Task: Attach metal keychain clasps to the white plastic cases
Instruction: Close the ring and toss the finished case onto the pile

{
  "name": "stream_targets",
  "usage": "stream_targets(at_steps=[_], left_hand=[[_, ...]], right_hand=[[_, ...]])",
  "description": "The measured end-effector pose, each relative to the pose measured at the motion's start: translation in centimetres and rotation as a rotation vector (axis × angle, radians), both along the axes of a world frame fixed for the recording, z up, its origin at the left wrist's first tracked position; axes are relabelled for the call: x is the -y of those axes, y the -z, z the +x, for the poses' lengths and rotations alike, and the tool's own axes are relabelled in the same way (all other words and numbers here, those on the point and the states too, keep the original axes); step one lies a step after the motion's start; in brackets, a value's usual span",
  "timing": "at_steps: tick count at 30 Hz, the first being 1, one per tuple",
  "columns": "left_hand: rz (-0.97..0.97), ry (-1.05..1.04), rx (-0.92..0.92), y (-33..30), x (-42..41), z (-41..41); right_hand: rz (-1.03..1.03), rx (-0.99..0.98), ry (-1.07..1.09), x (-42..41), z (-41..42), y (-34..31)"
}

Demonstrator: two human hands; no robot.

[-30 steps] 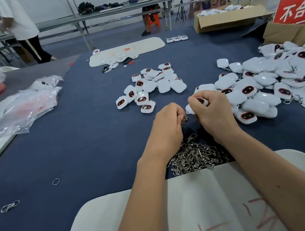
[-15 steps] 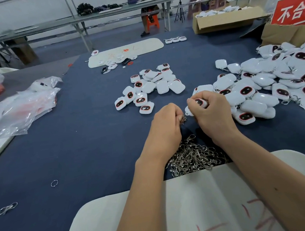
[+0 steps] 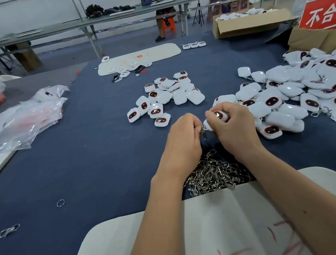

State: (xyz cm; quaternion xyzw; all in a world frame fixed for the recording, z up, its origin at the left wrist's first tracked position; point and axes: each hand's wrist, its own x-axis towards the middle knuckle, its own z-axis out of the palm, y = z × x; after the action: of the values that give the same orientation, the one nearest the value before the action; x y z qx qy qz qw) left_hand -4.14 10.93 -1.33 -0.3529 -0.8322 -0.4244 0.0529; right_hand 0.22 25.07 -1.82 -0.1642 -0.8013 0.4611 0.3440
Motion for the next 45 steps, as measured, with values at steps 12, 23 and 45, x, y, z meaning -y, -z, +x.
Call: stream_targets(at_steps=[12,23,45], left_hand=[[-0.007,0.016,0.028,0.0,-0.1,0.4],[-0.066,-0.064,0.041,-0.5,-0.3,1.0],[0.3,-0.042,0.148,-0.2,-0.7,0.4]], right_hand=[[-0.026,-0.036,0.019,-0.2,-0.1,0.1],[0.031,-0.022,0.043,0.3,0.3,-0.2],[-0.379,-0.122,-0.089,-0.1,-0.2,0.1]])
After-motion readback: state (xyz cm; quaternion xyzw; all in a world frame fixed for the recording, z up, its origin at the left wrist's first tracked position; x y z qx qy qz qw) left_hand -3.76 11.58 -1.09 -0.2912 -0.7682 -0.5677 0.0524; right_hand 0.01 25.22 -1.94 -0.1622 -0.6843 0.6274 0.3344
